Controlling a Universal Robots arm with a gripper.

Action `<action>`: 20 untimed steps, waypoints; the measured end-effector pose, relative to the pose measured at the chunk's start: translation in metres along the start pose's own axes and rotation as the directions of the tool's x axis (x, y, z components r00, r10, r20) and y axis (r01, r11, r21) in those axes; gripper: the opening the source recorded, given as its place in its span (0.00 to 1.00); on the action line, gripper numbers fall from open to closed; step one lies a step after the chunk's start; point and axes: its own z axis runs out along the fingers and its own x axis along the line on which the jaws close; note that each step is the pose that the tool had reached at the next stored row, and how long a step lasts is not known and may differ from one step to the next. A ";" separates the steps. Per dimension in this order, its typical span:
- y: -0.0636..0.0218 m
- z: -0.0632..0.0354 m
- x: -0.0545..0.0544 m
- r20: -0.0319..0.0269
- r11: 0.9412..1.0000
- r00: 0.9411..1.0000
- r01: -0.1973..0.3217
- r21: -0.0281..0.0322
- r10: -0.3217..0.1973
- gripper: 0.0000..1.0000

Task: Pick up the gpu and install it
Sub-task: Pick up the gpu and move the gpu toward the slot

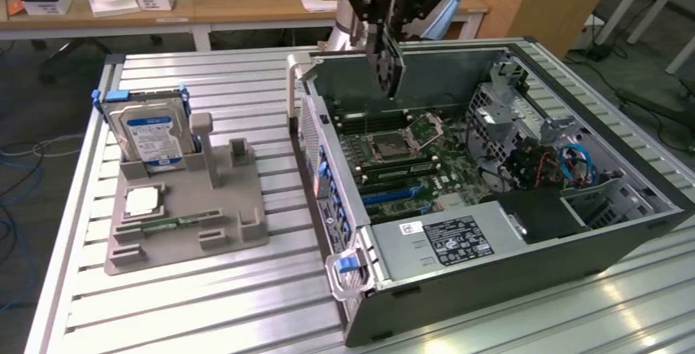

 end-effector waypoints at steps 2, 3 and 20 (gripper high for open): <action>0.0002 0.0001 -0.006 0.000 1.000 1.000 0.003 0.000 -0.003 0.26; 0.0003 0.0002 -0.008 0.000 1.000 1.000 0.006 0.000 -0.006 0.26; 0.0007 0.0012 -0.057 -0.002 0.999 0.999 0.038 -0.002 -0.038 0.26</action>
